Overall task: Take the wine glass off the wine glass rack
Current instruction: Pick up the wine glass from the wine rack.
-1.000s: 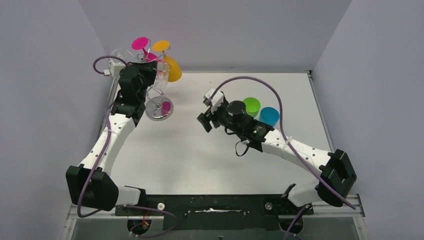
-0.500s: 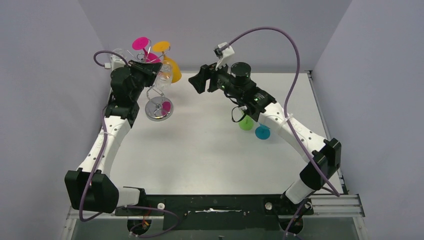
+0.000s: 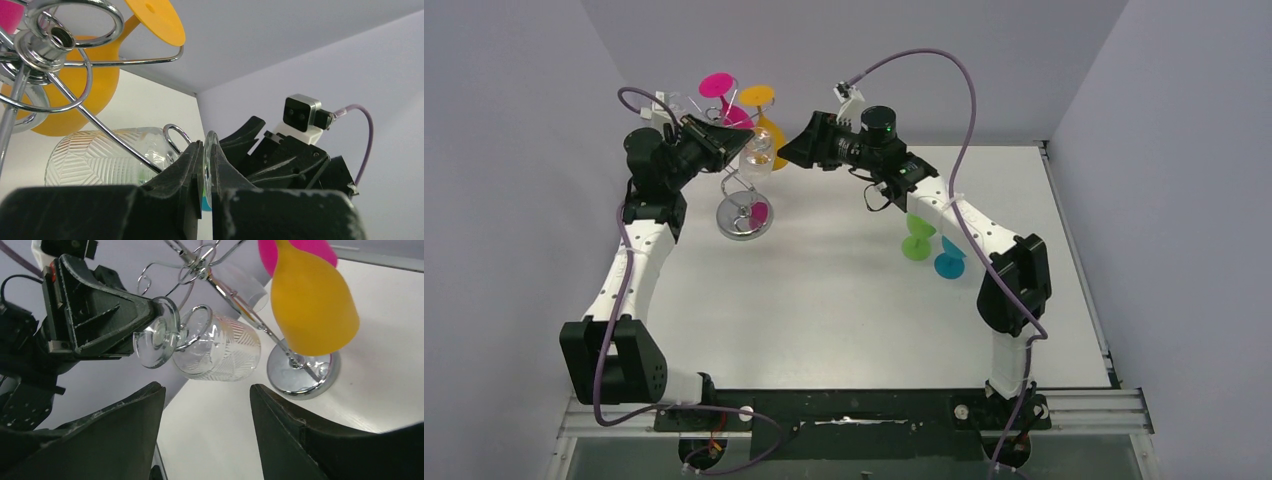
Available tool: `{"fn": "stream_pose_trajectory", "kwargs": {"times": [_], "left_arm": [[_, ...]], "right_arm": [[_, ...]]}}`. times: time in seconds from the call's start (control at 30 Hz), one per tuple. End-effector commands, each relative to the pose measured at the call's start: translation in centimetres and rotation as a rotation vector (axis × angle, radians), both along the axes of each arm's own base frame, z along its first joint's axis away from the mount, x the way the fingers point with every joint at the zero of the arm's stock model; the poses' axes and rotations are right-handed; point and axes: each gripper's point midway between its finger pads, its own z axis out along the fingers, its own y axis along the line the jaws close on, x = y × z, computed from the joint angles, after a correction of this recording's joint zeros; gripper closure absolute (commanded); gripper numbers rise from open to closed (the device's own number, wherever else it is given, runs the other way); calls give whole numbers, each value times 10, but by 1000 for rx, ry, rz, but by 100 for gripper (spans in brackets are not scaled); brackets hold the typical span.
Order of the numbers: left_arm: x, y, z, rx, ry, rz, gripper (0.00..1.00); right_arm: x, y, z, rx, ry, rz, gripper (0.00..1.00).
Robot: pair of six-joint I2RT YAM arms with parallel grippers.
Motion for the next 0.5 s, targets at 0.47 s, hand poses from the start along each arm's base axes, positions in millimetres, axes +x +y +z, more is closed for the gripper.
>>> {"fn": "stream_pose_trajectory", "kwargs": {"times": [0.47], "left_arm": [[-32,-28,61,148,-201,-372,100]], "right_arm": [[-11,17,63,122,-91,105,41]]}}
